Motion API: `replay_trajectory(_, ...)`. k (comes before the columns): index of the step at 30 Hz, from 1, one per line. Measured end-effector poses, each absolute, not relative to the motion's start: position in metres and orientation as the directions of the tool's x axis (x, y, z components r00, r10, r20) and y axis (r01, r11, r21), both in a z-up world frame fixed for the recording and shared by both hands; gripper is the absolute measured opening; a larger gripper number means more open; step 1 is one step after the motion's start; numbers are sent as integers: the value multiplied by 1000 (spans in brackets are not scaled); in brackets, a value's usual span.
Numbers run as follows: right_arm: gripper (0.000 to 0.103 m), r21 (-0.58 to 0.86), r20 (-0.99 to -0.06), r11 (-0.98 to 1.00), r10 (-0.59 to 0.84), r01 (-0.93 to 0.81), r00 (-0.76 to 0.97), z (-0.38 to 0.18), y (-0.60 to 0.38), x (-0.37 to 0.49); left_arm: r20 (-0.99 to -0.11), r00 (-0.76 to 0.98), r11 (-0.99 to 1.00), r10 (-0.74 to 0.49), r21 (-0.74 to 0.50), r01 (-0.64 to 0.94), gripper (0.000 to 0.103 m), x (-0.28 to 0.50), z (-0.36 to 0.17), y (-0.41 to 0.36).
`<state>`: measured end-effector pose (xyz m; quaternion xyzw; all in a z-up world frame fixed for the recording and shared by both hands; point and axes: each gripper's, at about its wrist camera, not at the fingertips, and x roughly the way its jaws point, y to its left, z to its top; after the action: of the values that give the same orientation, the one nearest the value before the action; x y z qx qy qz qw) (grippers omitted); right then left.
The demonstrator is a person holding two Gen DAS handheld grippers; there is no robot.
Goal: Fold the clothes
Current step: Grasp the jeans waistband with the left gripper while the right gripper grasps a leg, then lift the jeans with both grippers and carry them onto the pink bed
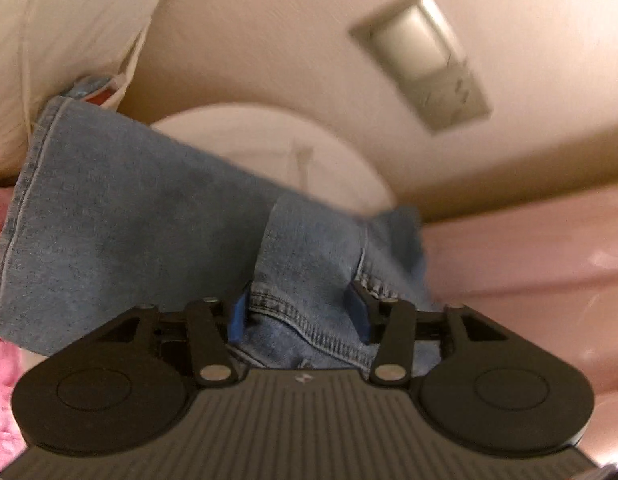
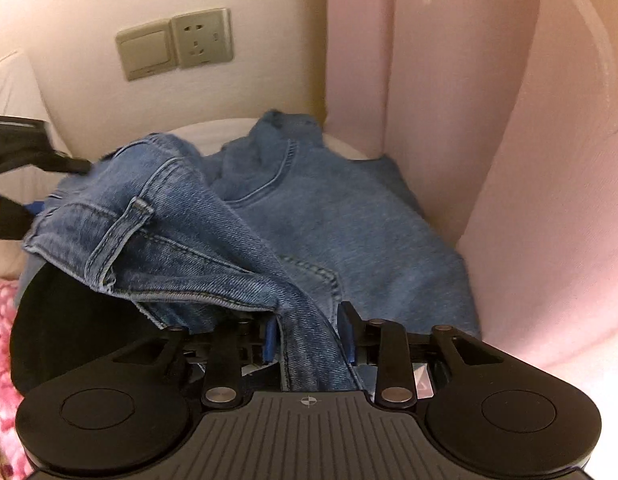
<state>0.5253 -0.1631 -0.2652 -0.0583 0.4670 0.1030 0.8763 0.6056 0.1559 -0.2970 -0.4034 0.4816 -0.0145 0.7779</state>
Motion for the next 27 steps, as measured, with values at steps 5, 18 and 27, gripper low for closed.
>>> replay_trajectory(5, 11, -109, -753, 955, 102, -276, 650, -242, -159, 516, -710, 611, 736, -351, -613, -289, 6, 590, -258, 147)
replay_trajectory(18, 9, -88, -152, 975, 190, -204, 970, -51, -127, 494, -421, 874, 744, -243, -659, -111, 6, 491, -78, 165)
replay_trajectory(27, 9, 17, 256, 887, 442, -461, 860, 86, -64, 405, -84, 996, 828, 19, -557, -63, 6, 314, 87, 218)
